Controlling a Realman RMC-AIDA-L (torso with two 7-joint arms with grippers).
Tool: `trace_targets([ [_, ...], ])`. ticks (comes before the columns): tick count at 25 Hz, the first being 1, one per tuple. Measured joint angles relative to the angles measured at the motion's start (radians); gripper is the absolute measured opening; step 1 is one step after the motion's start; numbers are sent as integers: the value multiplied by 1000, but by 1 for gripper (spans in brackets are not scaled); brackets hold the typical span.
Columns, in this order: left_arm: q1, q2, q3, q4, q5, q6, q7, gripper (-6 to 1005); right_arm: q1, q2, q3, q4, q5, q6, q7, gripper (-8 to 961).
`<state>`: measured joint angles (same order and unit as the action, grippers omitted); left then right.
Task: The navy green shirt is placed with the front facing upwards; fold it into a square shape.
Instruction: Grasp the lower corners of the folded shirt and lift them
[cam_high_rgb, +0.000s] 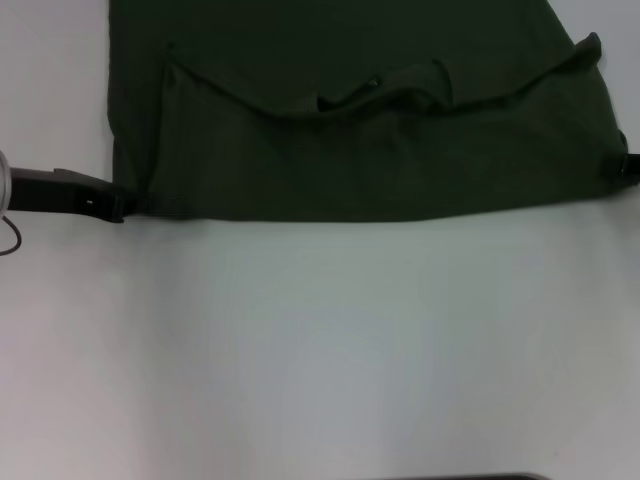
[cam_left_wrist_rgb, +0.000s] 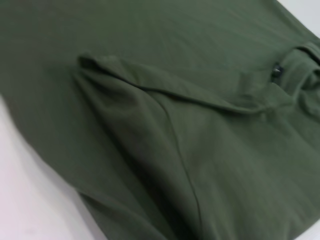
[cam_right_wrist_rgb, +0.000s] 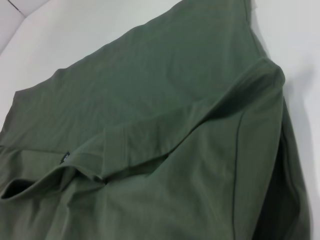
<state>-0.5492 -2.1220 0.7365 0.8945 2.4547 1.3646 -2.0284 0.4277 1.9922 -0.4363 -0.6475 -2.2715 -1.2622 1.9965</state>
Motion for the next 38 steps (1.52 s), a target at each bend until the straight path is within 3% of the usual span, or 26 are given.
trace_targets([
  [8,36,-10,-12,59,-4,105,6,2,-55,2,39,1,45,-68,-61,44],
  [17,56,-2,-159,72,-20,299,101,3,-118,2,85,0,63,-211,-135,45],
  [27,113,-2,-256,83,-21,431,149,3,-189,0,101,0,62,-338,-172,45],
  [38,148,-2,-281,82,23,465,155,2,-244,-13,139,-1,56,-368,-187,44],
])
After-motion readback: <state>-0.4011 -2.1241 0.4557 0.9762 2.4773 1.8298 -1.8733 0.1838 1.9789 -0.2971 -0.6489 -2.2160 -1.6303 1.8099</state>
